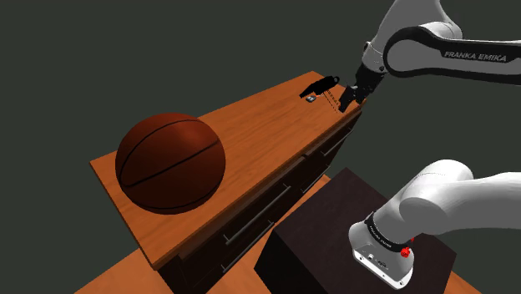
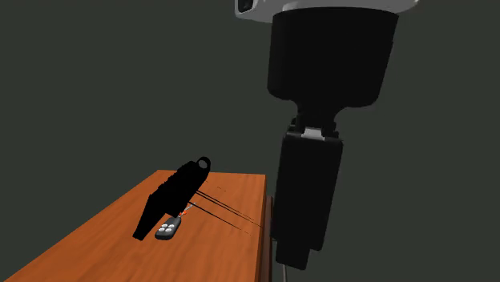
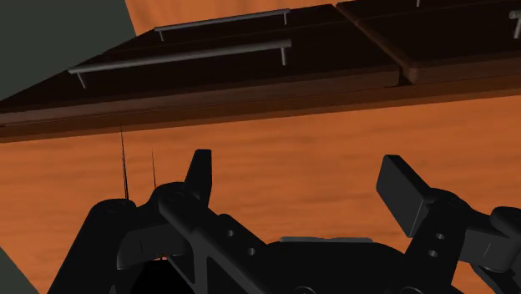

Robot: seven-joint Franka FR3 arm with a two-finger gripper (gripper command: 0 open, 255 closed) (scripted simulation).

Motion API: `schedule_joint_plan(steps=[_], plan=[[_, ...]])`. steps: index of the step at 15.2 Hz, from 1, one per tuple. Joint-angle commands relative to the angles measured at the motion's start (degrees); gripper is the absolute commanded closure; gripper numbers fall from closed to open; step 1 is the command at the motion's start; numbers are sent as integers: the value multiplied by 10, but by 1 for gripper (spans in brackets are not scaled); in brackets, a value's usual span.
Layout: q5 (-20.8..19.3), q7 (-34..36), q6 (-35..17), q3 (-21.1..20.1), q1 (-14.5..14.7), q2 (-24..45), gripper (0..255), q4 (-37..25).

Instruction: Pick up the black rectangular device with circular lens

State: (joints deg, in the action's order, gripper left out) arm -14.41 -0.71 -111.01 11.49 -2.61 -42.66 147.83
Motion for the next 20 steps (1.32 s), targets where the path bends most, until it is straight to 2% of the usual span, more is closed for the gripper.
schedule_joint_plan(steps=[1,6,10,13,16,20], plan=[[-15,-25,-57,28,-6,17,0,9],[-36,-87,-198,101,-9,79,0,16],[-25,-149,-308,167,9,147,0,1],[13,-213,-384,228,43,204,0,-20],[80,-293,-445,298,99,258,0,-48],[103,-313,-480,319,118,280,0,-34]])
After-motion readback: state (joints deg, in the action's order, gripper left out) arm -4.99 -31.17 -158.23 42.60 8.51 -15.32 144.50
